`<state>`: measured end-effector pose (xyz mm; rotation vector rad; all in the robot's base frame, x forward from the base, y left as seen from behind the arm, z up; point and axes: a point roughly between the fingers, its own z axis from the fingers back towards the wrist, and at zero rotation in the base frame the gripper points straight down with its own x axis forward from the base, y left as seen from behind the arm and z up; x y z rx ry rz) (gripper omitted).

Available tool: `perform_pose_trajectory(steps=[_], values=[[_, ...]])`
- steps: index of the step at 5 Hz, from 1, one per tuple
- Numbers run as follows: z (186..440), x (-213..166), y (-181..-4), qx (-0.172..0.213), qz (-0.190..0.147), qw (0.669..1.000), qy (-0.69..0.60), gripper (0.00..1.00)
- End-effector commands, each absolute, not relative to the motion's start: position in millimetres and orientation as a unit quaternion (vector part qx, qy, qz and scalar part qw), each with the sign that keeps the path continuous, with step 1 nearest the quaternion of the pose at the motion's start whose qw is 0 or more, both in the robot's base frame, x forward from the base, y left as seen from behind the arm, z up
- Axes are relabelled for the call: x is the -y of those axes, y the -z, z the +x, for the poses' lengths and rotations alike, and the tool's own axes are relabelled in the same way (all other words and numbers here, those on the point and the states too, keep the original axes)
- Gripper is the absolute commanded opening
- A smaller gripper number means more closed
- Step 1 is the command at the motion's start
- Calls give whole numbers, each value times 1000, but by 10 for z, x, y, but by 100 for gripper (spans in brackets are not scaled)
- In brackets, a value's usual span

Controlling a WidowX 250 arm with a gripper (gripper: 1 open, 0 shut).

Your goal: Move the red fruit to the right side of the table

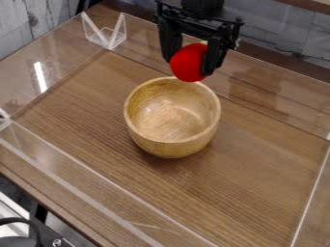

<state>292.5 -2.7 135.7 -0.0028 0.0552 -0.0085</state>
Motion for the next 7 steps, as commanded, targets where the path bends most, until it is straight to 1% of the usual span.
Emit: perform_pose_trajectory(steps=[1, 2, 3, 4, 5, 6, 7], values=[[3046, 267, -1301, -22, -6, 1000, 8, 0], [3184, 618, -1186, -21, -12, 1000, 13, 0], [3315, 897, -977, -27, -17, 999, 19, 0], [3452, 948, -756, -22, -14, 999, 23, 0], [3582, 925, -590, -18, -8, 999, 25, 0], [3641, 887, -509, -16, -4, 1000, 23, 0], [3686, 841, -465, -14, -2, 1000, 18, 100]])
